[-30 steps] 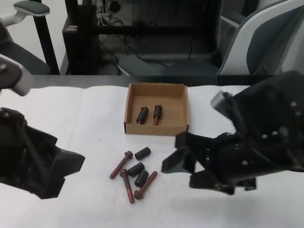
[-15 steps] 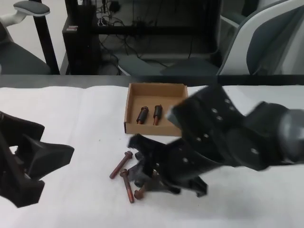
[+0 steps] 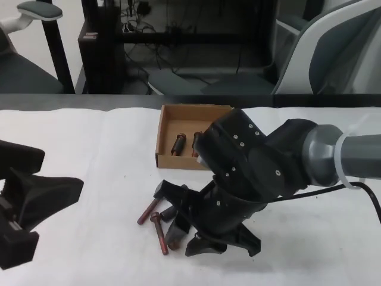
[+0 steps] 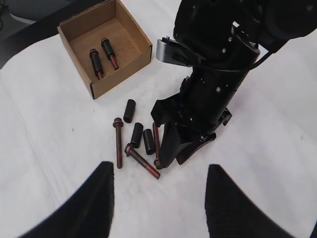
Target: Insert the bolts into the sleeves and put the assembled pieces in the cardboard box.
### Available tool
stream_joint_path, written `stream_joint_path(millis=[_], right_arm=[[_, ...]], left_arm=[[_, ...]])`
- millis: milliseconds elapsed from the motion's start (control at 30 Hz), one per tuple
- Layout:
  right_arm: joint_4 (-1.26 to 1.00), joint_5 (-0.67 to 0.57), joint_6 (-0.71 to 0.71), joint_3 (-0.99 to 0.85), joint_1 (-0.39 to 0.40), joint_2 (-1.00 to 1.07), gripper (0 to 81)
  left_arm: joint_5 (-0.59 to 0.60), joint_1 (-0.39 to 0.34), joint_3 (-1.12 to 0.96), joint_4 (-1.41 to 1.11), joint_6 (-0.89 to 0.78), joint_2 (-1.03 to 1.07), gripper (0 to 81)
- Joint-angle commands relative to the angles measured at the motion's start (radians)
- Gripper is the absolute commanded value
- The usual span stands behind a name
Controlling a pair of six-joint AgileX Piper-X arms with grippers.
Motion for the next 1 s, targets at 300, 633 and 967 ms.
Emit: stream_joint_path(millis=[300,633,967], right_arm=[[0.007,0.075,0.091,-0.014,-0.005,-0.005,51.2],[0.006,0.095,0.156,-0.014,-0.008,0.026,51.2],[-0.022,0.088,0.197,-0.040,-0.026,0.057,51.2]], left_arm=[[-0.001,-0.001,-0.002,-0.004,0.002,-0.012,55.9],[-0.001,-0.001,-0.002,-0.004,0.002,-0.012,55.9],[-0.001,-0.001,-0.002,-0.004,0.002,-0.012,55.9]])
